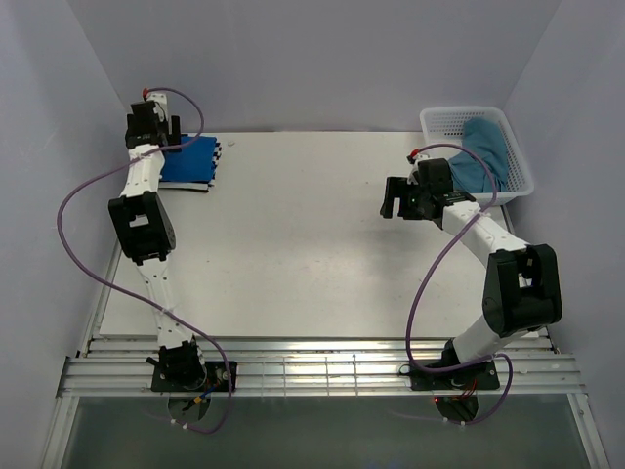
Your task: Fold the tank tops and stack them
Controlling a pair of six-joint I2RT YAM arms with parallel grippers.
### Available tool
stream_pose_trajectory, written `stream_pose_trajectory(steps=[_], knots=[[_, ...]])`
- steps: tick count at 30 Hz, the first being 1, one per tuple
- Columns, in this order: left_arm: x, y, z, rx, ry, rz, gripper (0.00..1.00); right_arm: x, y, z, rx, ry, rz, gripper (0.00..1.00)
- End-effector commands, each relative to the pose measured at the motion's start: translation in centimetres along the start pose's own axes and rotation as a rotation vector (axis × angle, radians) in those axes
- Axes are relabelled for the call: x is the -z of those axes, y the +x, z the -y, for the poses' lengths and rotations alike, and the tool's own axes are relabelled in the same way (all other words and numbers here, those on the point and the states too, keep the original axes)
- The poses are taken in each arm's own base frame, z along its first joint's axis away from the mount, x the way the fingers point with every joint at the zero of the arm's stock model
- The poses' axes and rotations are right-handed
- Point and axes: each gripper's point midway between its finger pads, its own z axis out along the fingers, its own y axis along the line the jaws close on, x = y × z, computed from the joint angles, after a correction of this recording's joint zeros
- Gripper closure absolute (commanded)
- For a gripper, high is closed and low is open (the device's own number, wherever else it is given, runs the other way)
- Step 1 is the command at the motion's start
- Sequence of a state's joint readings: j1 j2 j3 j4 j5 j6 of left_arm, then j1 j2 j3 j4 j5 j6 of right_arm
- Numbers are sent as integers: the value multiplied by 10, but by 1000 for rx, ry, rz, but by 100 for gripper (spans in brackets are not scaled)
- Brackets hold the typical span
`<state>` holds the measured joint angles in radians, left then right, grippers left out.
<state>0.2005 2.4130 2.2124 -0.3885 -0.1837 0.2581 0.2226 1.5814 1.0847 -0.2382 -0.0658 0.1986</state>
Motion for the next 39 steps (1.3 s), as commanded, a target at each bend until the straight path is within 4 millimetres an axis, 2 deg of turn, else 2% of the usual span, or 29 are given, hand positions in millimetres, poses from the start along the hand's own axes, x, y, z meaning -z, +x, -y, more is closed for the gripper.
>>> stream_pose_trajectory(steps=[1, 3, 5, 6, 7, 8, 9, 10, 12, 13, 14, 15, 16, 17, 18, 19, 20, 21, 23, 25, 26, 28, 29, 31, 32, 34, 35, 37, 39], knots=[[65, -75, -22, 120, 15, 155, 2, 23, -34, -6, 18, -7, 97, 10], [78, -78, -11, 174, 84, 158, 2, 30, -39, -9, 18, -12, 120, 10], [104, -91, -5, 216, 151, 176, 2, 38, -46, -10, 20, -11, 145, 10], [111, -87, 3, 240, 196, 165, 2, 42, -50, -8, 13, 9, 158, 10], [135, -100, 4, 308, 226, 190, 2, 47, -57, -7, 10, 22, 176, 10], [148, -104, 11, 341, 281, 198, 2, 53, -62, -8, 8, 25, 192, 10], [152, -88, 21, 372, 314, 155, 2, 58, -66, 3, -2, 91, 210, 10], [181, -100, 20, 448, 345, 184, 2, 62, -74, 5, -5, 110, 230, 10], [206, -95, 36, 507, 427, 171, 2, 66, -82, 17, -13, 173, 245, 10], [205, -68, 50, 531, 447, 124, 2, 67, -86, 24, -28, 198, 251, 10], [233, -76, 53, 573, 464, 160, 2, 68, -96, 28, -41, 218, 264, 10], [241, -74, 57, 589, 468, 180, 2, 70, -102, 38, -56, 262, 277, 10], [240, -41, 69, 606, 464, 117, 2, 71, -105, 50, -83, 304, 272, 10], [263, -45, 72, 636, 478, 147, 2, 72, -117, 57, -113, 328, 286, 10], [270, -40, 76, 642, 490, 160, 2, 72, -123, 64, -129, 350, 290, 10], [269, -15, 87, 651, 494, 111, 2, 74, -125, 77, -154, 383, 281, 10], [274, -9, 90, 660, 502, 107, 2, 65, -125, 87, -182, 405, 264, 10], [285, -10, 89, 664, 511, 128, 2, 70, -140, 99, -208, 431, 297, 10], [287, 7, 96, 662, 511, 96, 2, 62, -151, 112, -233, 462, 303, 10], [290, 12, 97, 668, 502, 87, 2, 57, -157, 127, -257, 500, 306, 10], [291, 16, 102, 673, 516, 73, 2, 44, -155, 134, -263, 513, 286, 10], [293, 17, 112, 664, 571, 64, 2, 37, -165, 144, -285, 535, 301, 10], [296, 16, 120, 653, 624, 56, 2, 22, -162, 149, -285, 538, 276, 10], [293, 15, 126, 639, 643, 55, 2, 15, -176, 149, -287, 531, 296, 10], [294, 15, 130, 629, 656, 53, 2, 1, -172, 154, -294, 537, 277, 10], [293, 13, 133, 618, 677, 62, 2, -6, -184, 154, -323, 530, 307, 10], [297, 11, 136, 597, 701, 75, 2, -20, -180, 158, -328, 534, 290, 10], [305, 5, 142, 569, 761, 105, 2, -21, -189, 178, -369, 556, 316, 10], [312, 0, 144, 544, 793, 138, 2, -36, -184, 188, -387, 568, 300, 10]])
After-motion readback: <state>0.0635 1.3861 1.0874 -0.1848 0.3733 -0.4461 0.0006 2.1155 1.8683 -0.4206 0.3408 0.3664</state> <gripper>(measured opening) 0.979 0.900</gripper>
